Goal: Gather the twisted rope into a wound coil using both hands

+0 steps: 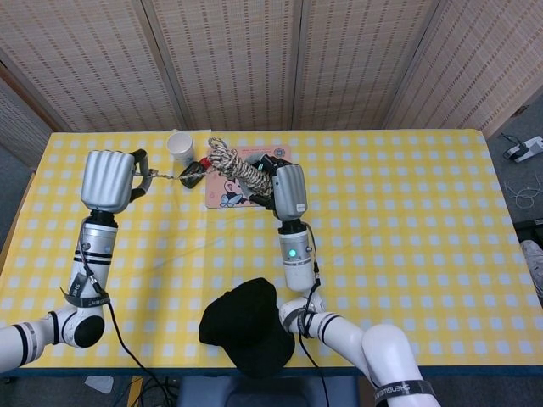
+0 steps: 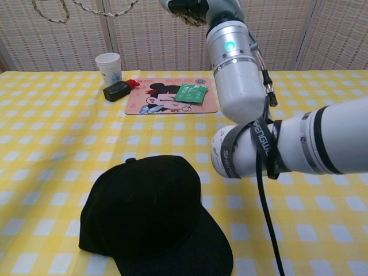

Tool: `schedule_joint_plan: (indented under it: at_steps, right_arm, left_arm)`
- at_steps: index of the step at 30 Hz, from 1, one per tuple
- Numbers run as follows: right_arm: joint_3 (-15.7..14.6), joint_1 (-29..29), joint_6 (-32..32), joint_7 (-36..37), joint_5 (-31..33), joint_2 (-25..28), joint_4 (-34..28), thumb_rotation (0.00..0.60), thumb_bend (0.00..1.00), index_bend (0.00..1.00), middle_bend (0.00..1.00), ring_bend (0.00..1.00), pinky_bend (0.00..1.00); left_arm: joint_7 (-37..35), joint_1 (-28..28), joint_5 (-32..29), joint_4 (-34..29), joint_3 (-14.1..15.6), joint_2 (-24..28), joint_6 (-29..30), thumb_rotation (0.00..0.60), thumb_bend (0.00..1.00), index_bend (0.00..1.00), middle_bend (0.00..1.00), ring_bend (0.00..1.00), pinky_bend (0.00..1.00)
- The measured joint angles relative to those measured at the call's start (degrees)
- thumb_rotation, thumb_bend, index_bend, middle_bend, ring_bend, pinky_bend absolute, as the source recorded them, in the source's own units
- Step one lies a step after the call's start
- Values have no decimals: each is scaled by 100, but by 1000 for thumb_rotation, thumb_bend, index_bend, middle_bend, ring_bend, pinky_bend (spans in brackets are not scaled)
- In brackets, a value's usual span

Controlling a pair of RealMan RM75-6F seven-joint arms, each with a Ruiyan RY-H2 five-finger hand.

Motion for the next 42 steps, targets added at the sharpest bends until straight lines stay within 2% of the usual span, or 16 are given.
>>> schedule_joint_plan:
  at_steps: [9, 18, 25, 31, 42]
  right_arm:
    - [-6, 94, -200, -407, 134, 38, -60, 600, 422, 976, 744, 650, 676]
    - [44, 197, -305, -595, 258, 21, -76, 600, 421, 976, 744, 650, 676]
    - [33, 258, -347, -587, 278, -23, -25, 600, 421, 976, 744, 650, 676]
    - [-45, 315, -423, -667, 245, -31, -25, 600, 411, 976, 744, 650, 676]
    - [-373, 400, -521, -670, -39, -90, -45, 600, 371, 976, 743, 650, 676]
  left_arm:
    - [-730, 178, 1252, 224, 13, -18, 290, 600, 352, 814, 1000, 1000, 1000]
    - [-1617, 324, 2010, 7, 7, 184, 271, 600, 353, 814, 1000, 1000, 1000]
    - [-2317, 348, 2109, -732, -85, 495, -185, 600, 352, 814, 1000, 1000, 1000]
    - [-2746, 257, 1982, -1262, -293, 727, -707, 600, 353, 813, 1000, 1000, 1000]
    - [-3018, 49, 1194, -1655, -744, 761, -1183, 600, 353, 810, 1000, 1000, 1000]
